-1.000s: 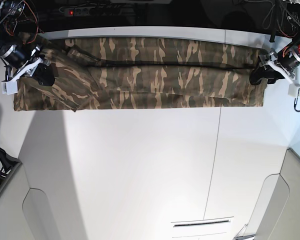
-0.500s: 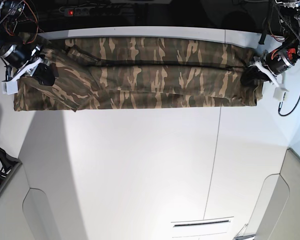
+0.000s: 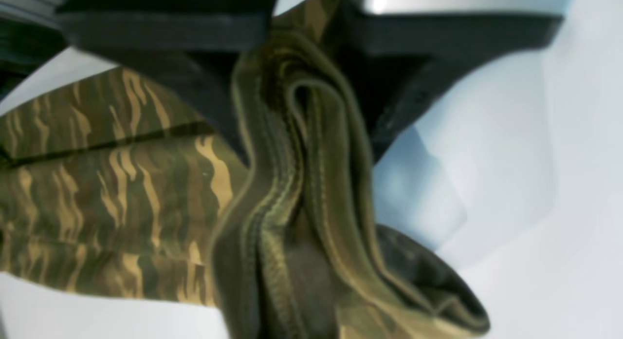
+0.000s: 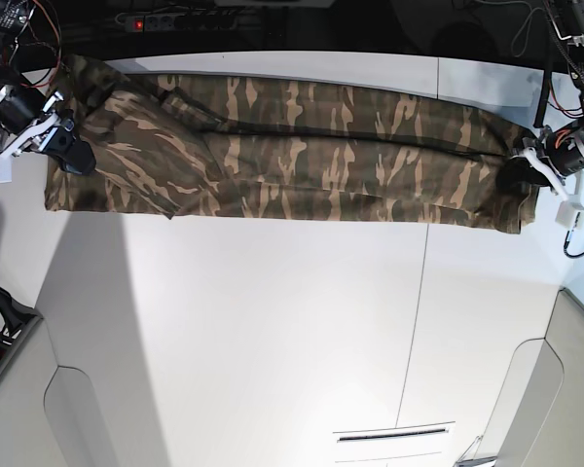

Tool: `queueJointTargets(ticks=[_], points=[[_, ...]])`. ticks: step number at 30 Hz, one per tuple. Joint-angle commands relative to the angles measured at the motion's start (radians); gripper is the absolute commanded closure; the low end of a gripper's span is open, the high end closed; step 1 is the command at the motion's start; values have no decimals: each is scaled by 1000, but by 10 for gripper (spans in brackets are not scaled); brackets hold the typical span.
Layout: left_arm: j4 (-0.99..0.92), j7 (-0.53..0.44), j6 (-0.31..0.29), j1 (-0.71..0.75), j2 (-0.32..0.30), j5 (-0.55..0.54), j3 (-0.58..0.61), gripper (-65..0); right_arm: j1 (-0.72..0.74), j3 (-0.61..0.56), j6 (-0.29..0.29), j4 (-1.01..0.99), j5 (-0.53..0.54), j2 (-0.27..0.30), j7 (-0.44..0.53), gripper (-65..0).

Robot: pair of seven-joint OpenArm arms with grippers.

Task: Fold the T-shirt properly
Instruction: 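Lift the strip's end with the left gripper and carry it toward the right gripper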

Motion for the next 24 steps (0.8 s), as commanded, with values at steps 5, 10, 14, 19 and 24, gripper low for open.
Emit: queueJointTargets(ticks=[5,10,14,19,24], points=[[55,-9,-4,-10,-71,-21,-8,0,5,76,9,19,28,14,14,-73],[190,47,-4,-10,-61,-62,-8,0,5,117,8,19,27,14,14,-73],[321,94,-4,-6,-2,-106,-5,0,5,119,8,19,27,14,17,-73],[439,99,-4,21,83,-118,70,0,5,119,8,19,27,14,18,-73],[468,95,-4,19,169,-85,228,0,5,119,8,19,11,14,17,-74]])
